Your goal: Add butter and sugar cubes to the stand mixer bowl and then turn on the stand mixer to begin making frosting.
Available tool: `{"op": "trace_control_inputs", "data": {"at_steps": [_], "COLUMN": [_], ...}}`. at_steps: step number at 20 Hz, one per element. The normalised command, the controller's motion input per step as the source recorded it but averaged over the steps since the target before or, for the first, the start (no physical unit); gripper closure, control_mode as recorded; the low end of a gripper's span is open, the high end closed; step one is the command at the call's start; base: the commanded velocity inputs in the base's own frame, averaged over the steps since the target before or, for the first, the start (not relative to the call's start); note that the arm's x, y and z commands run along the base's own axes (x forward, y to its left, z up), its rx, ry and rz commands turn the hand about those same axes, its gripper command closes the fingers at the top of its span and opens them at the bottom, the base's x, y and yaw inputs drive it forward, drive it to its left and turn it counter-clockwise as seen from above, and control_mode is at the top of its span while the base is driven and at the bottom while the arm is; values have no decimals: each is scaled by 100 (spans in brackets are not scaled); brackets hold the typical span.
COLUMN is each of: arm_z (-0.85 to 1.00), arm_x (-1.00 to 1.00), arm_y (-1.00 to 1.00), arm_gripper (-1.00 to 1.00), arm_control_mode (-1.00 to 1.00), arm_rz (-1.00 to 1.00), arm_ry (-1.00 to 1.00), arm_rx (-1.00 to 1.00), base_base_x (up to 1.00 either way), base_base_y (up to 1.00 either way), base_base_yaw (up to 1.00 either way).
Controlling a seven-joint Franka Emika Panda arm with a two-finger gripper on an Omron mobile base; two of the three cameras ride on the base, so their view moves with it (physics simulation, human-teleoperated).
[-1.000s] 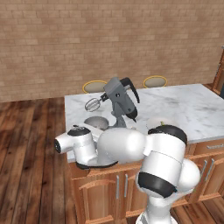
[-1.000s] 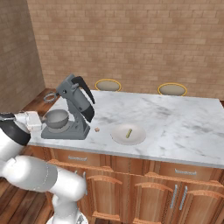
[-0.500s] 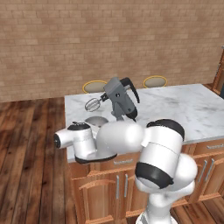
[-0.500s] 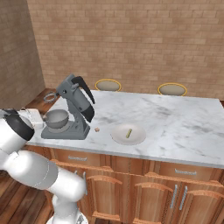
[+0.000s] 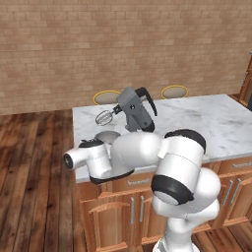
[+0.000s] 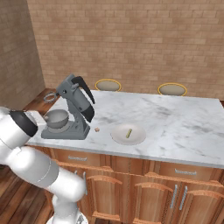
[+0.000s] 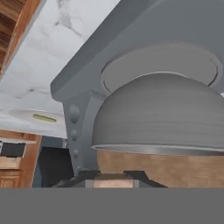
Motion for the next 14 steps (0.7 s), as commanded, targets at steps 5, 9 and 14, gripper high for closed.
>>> {"op": "trace_control_inputs", "data": {"at_steps": [5,9,14], "arm_z": [-22,-13,-8], "arm_x": [23,28,27], "arm_y": [0,2,9], "arm_gripper": [100,100,100], "arm_control_mode": [-100,-100,-100], "arm_rz": [10,8,7], "arm_ry": [0,0,0], "arm_rx": [3,3,3], "base_base_x": [0,0,0], "base_base_y": [0,0,0], "base_base_yaw": [0,0,0]}}
